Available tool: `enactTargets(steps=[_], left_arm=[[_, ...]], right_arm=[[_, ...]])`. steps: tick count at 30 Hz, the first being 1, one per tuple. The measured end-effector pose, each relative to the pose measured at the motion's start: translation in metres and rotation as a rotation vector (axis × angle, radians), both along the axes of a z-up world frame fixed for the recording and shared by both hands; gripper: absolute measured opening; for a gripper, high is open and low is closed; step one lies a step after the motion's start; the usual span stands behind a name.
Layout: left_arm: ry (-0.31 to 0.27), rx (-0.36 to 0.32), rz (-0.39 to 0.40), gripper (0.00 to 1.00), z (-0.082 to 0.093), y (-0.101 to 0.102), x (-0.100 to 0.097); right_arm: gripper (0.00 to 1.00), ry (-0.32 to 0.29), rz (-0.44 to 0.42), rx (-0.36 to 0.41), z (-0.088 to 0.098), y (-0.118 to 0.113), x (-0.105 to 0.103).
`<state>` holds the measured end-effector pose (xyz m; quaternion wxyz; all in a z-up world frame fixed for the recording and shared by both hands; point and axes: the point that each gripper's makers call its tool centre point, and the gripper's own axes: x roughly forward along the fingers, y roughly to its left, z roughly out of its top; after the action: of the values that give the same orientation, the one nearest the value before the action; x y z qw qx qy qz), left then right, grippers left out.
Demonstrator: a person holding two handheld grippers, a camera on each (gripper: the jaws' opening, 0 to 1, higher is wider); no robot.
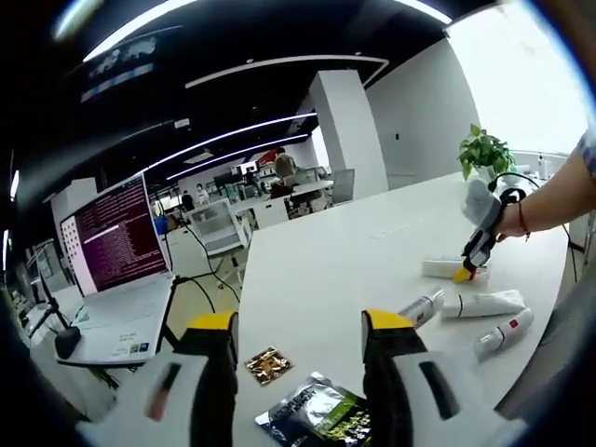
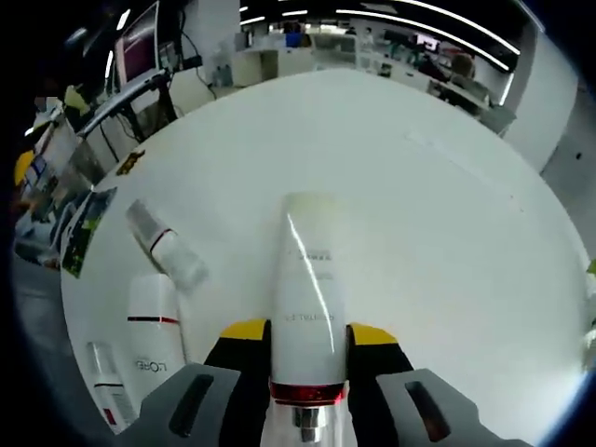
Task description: Arrange the skincare products in the storage area until every visible bottle or jar stands upright without overlapping.
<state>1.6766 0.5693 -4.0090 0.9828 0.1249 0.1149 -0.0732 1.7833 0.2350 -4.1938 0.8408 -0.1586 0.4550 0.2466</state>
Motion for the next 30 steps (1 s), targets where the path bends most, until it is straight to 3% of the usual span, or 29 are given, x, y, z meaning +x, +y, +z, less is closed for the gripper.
enactTargets(steps=[30], left_arm=[[0.069, 0.026, -0.042, 0.46, -0.018, -0.009, 0.002]], right_arm=[[0.29, 0.039, 0.131, -0.028, -0.003, 0.000, -0.043]])
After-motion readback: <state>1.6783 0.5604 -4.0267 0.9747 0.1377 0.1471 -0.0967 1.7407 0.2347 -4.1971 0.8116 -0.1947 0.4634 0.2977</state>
